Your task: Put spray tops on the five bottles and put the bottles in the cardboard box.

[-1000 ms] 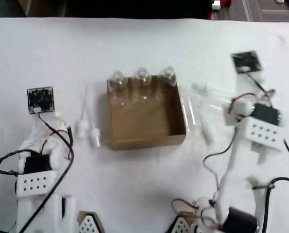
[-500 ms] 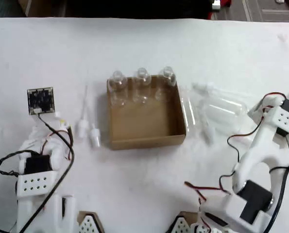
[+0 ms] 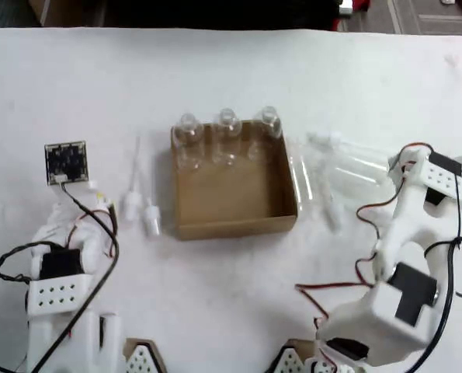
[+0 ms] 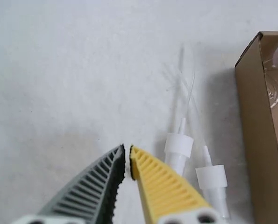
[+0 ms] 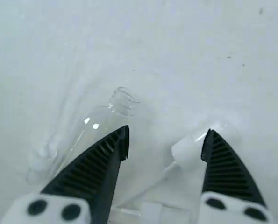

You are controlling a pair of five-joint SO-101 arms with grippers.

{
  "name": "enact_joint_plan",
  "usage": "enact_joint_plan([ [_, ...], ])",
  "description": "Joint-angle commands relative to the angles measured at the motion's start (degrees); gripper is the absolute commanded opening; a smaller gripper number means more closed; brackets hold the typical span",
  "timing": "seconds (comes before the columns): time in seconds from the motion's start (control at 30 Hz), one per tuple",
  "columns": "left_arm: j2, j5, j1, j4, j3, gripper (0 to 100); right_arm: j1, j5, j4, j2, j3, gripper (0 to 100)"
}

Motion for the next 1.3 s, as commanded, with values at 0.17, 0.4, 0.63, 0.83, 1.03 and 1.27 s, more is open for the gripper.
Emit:
enact_joint_plan([
  [0.17, -0.92, -0.79, 0.84, -2.46, -0.44, 3, -2.07, -5.89, -10.24, -0.92, -2.29, 23.2],
  [0.4, -0.92, -0.79, 0.84, -2.55, -0.44, 3, -2.24, -8.62, -10.33, 3.21, -2.29, 23.2],
  [0.63, -0.92, -0.79, 0.84, -2.55, -0.35, 3, -3.03, -9.05, -13.58, 5.14, -2.29, 23.2],
  [0.83, -0.92, -0.79, 0.84, -2.55, -0.35, 3, -2.86, -9.05, -17.71, 7.96, -2.46, 23.2],
  [1.03, -0.92, -0.79, 0.84, -2.55, -0.35, 3, -3.12, -8.79, -14.55, 12.88, -7.65, 23.2],
  [1.27, -0.92, -0.79, 0.84, -2.55, -0.35, 3, -1.89, -6.77, -12.44, 18.51, -13.01, 6.4],
])
